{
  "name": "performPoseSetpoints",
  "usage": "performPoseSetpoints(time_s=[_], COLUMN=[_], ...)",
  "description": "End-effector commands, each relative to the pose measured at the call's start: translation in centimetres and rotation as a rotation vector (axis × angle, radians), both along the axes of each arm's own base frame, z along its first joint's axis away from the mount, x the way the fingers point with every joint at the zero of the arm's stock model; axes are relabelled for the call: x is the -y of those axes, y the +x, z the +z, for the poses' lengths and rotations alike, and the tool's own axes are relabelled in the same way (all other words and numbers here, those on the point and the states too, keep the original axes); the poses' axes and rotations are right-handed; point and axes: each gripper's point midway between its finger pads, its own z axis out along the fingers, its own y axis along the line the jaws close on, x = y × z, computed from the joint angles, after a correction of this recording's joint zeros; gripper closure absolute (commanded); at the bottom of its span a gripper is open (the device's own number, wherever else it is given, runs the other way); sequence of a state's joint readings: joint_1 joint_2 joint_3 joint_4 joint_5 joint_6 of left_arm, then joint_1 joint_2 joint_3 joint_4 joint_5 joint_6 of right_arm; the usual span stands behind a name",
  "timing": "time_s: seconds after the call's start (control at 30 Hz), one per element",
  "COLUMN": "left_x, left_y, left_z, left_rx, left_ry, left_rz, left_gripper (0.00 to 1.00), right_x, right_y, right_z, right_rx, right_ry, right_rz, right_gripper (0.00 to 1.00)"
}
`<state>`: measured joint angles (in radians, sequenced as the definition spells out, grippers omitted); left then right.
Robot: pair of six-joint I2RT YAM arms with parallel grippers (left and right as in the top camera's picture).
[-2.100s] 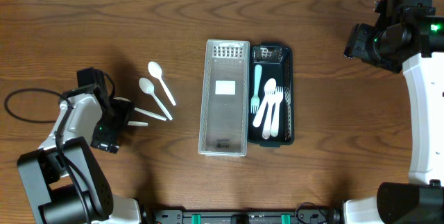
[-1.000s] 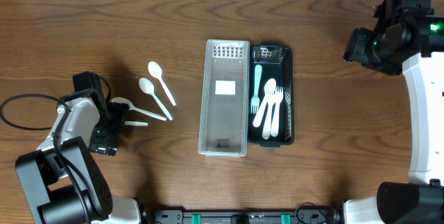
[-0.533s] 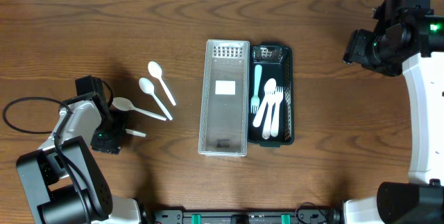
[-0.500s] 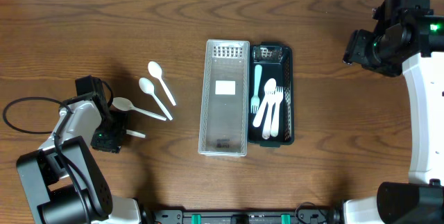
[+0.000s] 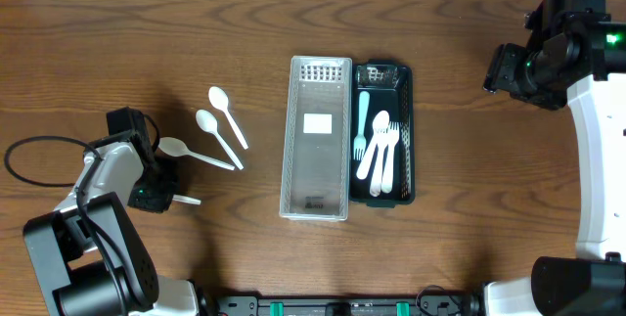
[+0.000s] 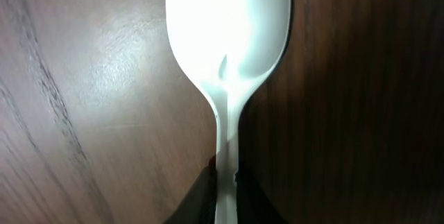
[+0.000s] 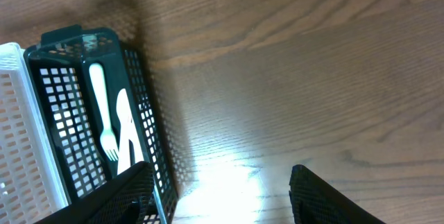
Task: Pack container
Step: 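Lower the left gripper onto a white spoon on the left and grasp it, then carry the white spoon into the clear basket and release it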
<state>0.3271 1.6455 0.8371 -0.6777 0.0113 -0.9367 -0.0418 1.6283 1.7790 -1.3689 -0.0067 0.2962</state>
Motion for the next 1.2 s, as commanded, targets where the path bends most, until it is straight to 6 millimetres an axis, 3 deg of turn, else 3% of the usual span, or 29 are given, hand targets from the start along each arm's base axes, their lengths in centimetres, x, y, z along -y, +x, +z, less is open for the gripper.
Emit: performPoseSetpoints(time_s=[0.0,0.3,0.47,0.67,0.83,0.97,1.17], left_x=[-0.7,-0.9,0.9,7.6,16.4,22.3,29.2], left_y=[0.9,2.7,4.1,7.6,8.7,7.7,5.5], left_z=[1.4,6.5,10.7,16.3,19.6,19.8,16.8], left_rx=[0.027,0.131,0.234,0.398,0.501,0.549,0.498], left_ry=[0.031,0.08,0.115,0.131,0.163,0.157,0.093], left_rz=[-0.08,-0.19,-0.293,-0.64,-1.123,-1.381,-1.605], left_gripper=[0.91,0.91,0.91,0.92,0.92,0.91,0.92], right_x=[0.3,0.3,0.3,0.3,0.4,0.4,0.3], right_y=[0.1,0.3,0.5,0.7,0.9,1.0,0.9], right_z=[-0.4,-0.3,-0.3,-0.2,-0.1,-0.1,-0.1], right_rx=[-0.012,-0.001,0.008,0.016,0.025,0.027,0.027], right_ry=[-0.012,-0.013,-0.014,-0.014,-0.014,-0.014,-0.014], right_rz=[0.012,0.012,0.012,0.012,0.012,0.011,0.011], right_gripper=[0.34,0.34,0.34,0.34,0.34,0.34,0.34])
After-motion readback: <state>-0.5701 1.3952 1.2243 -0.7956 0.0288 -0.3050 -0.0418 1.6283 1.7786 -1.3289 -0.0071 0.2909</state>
